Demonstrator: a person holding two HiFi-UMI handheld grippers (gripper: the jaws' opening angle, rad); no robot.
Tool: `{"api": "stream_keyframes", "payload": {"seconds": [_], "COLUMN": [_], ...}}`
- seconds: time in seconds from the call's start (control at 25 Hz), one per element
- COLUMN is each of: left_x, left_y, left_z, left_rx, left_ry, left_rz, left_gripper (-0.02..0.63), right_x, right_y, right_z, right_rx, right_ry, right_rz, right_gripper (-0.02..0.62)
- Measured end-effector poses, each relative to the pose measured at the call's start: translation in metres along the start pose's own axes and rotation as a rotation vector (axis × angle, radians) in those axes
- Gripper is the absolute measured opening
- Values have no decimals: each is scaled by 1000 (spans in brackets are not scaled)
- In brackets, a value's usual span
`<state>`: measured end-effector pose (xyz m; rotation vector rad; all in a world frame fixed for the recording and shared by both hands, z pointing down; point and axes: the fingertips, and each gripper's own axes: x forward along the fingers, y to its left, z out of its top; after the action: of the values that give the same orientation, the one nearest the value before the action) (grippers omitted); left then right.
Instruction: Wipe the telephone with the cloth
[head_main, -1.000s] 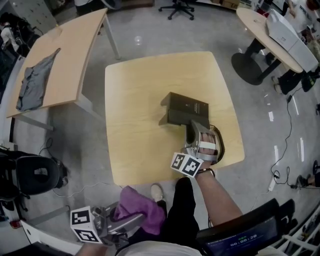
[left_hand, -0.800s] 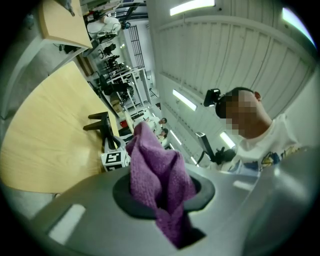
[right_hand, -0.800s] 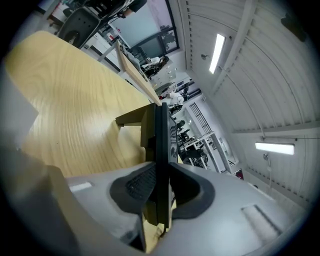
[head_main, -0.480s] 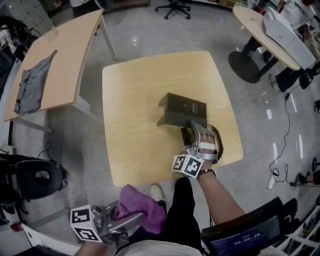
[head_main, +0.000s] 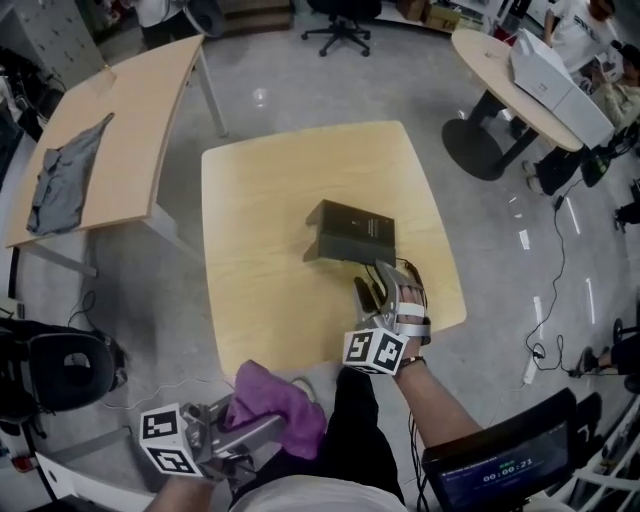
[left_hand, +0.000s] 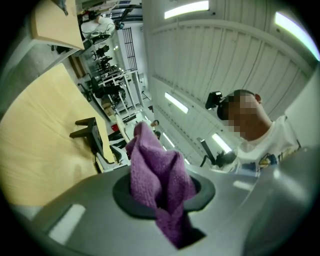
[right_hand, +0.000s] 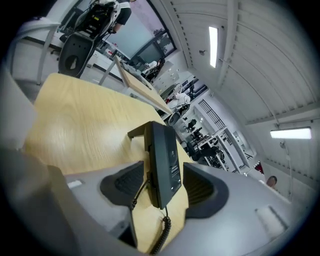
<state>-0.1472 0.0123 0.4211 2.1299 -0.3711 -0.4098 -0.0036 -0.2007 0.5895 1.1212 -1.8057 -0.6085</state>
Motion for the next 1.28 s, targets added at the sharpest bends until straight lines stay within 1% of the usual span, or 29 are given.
{"api": "stream_keyframes", "payload": {"seconds": [0.12,0.2,0.28,0.44,0.56,0.6,0.68,0.84,0.96,1.04,1.12,1.28], "left_x": [10,12,13,21,26,28,33,51,64,71,77,89], "left_y": [-1,-6,-13,-29,-44,-49,-63,-98,-127,-143,-159,-192], "left_z": [8,10,11,17,12,7,-5,-37,-67,-88,-110,-147], "left_rx": [31,45,66,138,193,213,248,320,378,390,397,434], "left_ry": [-29,-33,-37,-76,-102,-107,-116,-157,-190,-210,-204,-135], "left_rz": [-52,-64,-65,-71,-55,-45,-24,27,95,142,186,230], "left_gripper": [86,86,86,86,86,86,86,86,86,86,86,86], "right_x": [-30,-58,-85,-136,-174,-187,-216,-278,-322,-347,-370,-414], "right_y": [-32,-40,-42,-51,-49,-49,-54,-69,-75,-76,-74,-77], "right_z": [13,22,29,37,32,28,21,1,-20,-36,-53,-67], "right_rx": [47,97,156,286,404,448,509,548,576,611,635,642], "right_ry": [-30,-53,-85,-162,-205,-219,-260,-347,-398,-418,-416,-457], "right_rz": [-16,7,59,178,283,313,354,412,469,496,520,548], "right_gripper": [241,241,241,229,228,218,214,213,213,211,201,201]}}
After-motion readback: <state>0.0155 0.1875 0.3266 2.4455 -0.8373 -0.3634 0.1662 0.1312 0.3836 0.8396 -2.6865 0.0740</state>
